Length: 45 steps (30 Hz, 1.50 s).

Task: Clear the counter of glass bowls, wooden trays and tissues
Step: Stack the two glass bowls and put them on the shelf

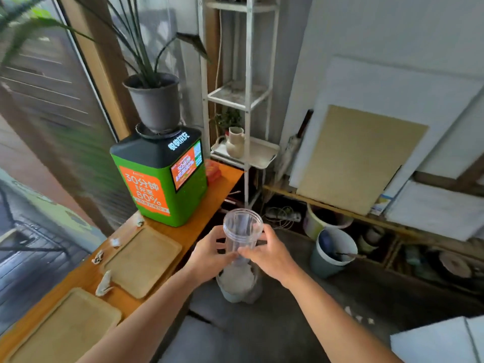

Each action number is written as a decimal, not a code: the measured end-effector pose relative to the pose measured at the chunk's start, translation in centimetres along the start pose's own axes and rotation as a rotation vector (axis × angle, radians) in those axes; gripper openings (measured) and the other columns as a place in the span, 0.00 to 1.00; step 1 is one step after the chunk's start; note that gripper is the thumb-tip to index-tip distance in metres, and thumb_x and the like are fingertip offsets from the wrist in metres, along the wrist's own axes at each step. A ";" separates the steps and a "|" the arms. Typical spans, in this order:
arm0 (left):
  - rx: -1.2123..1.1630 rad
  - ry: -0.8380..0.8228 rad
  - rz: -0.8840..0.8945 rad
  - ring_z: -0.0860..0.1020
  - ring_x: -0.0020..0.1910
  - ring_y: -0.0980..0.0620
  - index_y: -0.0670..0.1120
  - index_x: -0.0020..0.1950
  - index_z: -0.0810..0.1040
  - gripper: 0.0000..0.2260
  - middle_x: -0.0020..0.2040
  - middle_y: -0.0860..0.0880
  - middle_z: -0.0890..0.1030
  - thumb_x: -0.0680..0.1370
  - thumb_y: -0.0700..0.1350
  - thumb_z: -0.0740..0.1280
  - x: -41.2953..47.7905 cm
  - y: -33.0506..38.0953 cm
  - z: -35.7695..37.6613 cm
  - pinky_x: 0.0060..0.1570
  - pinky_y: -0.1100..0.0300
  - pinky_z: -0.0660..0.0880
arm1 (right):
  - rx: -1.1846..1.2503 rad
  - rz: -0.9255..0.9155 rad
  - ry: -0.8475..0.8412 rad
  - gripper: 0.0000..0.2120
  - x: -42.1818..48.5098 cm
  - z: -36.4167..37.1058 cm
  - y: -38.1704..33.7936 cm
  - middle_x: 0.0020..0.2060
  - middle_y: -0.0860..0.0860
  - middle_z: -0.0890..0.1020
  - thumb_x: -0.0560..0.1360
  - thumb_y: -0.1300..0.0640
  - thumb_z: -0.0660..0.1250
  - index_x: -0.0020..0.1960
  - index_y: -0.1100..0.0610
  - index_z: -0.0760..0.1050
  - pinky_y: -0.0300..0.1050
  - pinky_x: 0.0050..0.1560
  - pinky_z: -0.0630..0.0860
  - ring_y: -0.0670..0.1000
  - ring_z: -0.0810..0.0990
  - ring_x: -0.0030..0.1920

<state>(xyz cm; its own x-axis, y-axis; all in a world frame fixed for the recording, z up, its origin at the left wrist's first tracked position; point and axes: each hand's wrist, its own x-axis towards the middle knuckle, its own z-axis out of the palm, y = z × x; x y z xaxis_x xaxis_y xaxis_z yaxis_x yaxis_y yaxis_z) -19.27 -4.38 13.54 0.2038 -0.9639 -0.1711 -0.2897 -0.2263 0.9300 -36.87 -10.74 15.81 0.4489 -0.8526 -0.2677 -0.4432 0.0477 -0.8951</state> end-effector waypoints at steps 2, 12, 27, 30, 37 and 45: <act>0.001 -0.008 0.014 0.80 0.56 0.58 0.60 0.63 0.73 0.30 0.58 0.60 0.80 0.63 0.57 0.77 1.0 0.9 2.2 0.47 0.65 0.78 | 0.012 -0.001 0.016 0.32 0.3 -2.1 1.0 0.60 0.42 0.78 0.67 0.46 0.77 0.67 0.45 0.67 0.39 0.46 0.79 0.43 0.83 0.49; 0.040 -0.015 0.010 0.80 0.57 0.55 0.59 0.71 0.68 0.33 0.60 0.59 0.79 0.70 0.50 0.78 7.4 2.9 6.7 0.47 0.66 0.77 | 0.096 0.024 0.051 0.37 5.3 -7.2 4.0 0.58 0.41 0.79 0.60 0.39 0.76 0.65 0.42 0.68 0.41 0.52 0.79 0.42 0.80 0.55; -0.020 -0.142 0.054 0.78 0.58 0.54 0.63 0.66 0.67 0.30 0.56 0.63 0.77 0.71 0.48 0.78 28.4 6.7 4.3 0.58 0.54 0.77 | 0.029 0.055 0.153 0.34 23.0 -13.9 -1.2 0.56 0.39 0.76 0.67 0.45 0.78 0.68 0.43 0.66 0.33 0.45 0.73 0.38 0.78 0.52; -0.018 -0.157 0.041 0.77 0.56 0.55 0.63 0.66 0.67 0.30 0.55 0.64 0.76 0.71 0.47 0.78 31.5 6.8 4.3 0.55 0.57 0.77 | 0.052 0.065 0.152 0.34 25.6 -14.9 -1.1 0.57 0.41 0.76 0.68 0.47 0.78 0.69 0.45 0.66 0.36 0.47 0.75 0.40 0.78 0.53; -0.030 -0.134 0.004 0.78 0.56 0.58 0.67 0.66 0.67 0.32 0.57 0.61 0.78 0.70 0.46 0.78 38.4 6.5 6.5 0.47 0.65 0.75 | 0.077 0.079 0.112 0.35 32.5 -18.6 1.0 0.60 0.44 0.77 0.66 0.46 0.78 0.69 0.45 0.66 0.49 0.59 0.78 0.45 0.79 0.57; -0.065 0.095 0.032 0.76 0.62 0.64 0.72 0.64 0.68 0.31 0.60 0.66 0.78 0.73 0.42 0.76 50.3 7.9 13.3 0.53 0.73 0.75 | 0.060 -0.047 0.018 0.31 45.5 -26.5 4.2 0.60 0.42 0.76 0.67 0.53 0.79 0.65 0.45 0.69 0.40 0.57 0.79 0.40 0.76 0.60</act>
<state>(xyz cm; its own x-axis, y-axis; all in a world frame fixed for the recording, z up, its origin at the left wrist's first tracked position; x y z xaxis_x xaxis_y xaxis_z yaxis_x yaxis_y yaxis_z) -23.70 -56.46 7.95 0.2844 -0.9521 -0.1124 -0.2365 -0.1833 0.9542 -38.89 -63.14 9.31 0.4540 -0.8637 -0.2191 -0.3748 0.0380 -0.9263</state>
